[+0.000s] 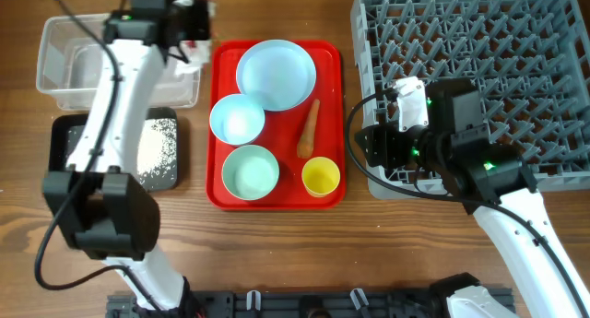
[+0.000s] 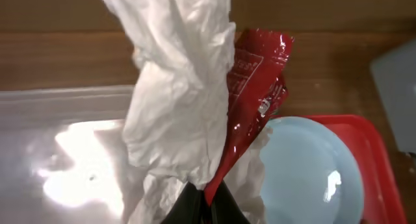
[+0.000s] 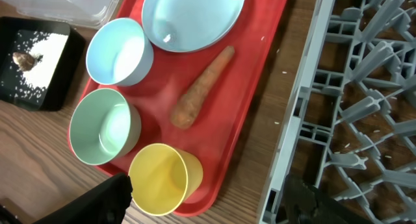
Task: Sort waste into correct bins and load items into the dishwasher rack
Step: 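Pick the red wrapper and tissue off the plate into the clear bin, then reach left gripper to the carrot and grasp it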
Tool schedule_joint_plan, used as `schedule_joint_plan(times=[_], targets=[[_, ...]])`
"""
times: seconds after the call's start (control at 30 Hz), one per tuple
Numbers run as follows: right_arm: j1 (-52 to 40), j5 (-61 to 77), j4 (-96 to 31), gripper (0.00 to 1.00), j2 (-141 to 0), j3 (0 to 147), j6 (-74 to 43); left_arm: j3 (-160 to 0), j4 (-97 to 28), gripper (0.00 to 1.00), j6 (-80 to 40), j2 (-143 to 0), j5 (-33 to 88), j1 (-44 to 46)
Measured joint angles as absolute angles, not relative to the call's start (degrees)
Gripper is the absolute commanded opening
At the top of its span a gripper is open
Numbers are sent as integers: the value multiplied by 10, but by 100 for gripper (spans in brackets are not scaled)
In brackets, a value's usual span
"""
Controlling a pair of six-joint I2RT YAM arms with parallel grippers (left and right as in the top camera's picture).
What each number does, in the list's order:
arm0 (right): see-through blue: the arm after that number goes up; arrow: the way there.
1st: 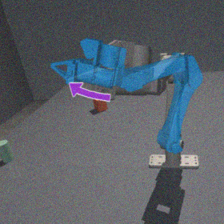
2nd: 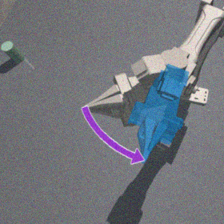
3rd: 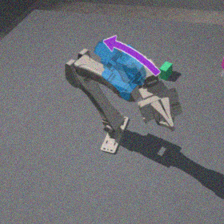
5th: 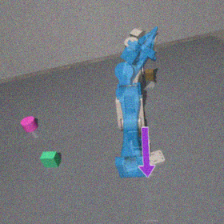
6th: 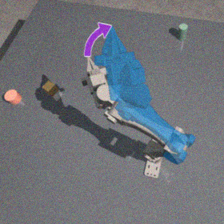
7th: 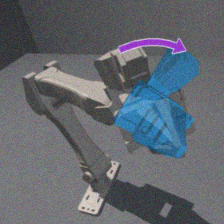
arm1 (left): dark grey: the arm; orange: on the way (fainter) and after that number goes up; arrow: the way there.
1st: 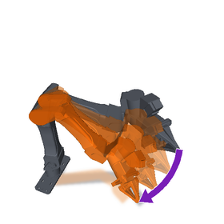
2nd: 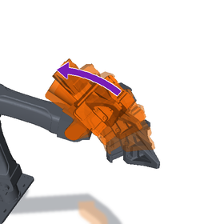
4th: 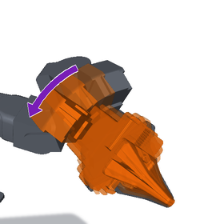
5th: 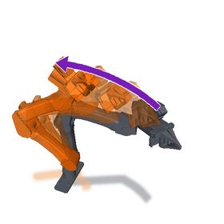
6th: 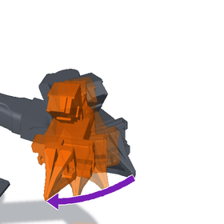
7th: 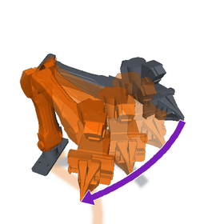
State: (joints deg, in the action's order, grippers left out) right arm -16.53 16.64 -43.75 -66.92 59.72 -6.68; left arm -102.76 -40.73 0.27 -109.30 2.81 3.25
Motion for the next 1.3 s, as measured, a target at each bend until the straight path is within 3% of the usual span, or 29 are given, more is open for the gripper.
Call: schedule_joint_plan(times=[0.23, 0.27, 0.3, 0.33, 0.37, 0.57, 0.7, 0.8, 0.87, 1.0, 1.13, 1.3], targets=[[-166, 166, -438, 78, -669, 597, -67, -1027, -348, 6, 0, -1110, 26, -115], [-166, 166, -437, 78, -669, 597, -67, -1027, -348, 16, -1, -1119, 25, -125], [-165, 166, -437, 78, -669, 597, -67, -1027, -347, 56, -2, -1137, 24, -135], [-166, 166, -437, 78, -669, 597, -67, -1027, -351, 73, -4, -1158, 25, -142], [-165, 166, -438, 78, -669, 597, -67, -1027, -367, 76, -4, -1184, 24, -147], [-166, 166, -437, 77, -669, 597, -69, -1026, -376, 66, -29, -1192, 24, -147], [-166, 166, -437, 78, -669, 597, -69, -1025, -417, 76, -65, -1122, 63, -147], [-165, 166, -430, 82, -669, 597, -69, -1029, -507, 77, -73, -1026, 119, -138], [-166, 166, -423, 82, -669, 597, -71, -1031, -571, 76, -76, -995, 136, -109], [-166, 166, -414, 98, -669, 597, -75, -1028, -713, 81, -65, -998, 145, -21], [-165, 165, -406, 99, -669, 597, -81, -1028, -751, 80, -57, -998, 141, 79], [-165, 164, -406, 92, -669, 597, -100, -1023, -750, 80, -59, -998, 118, 183]])
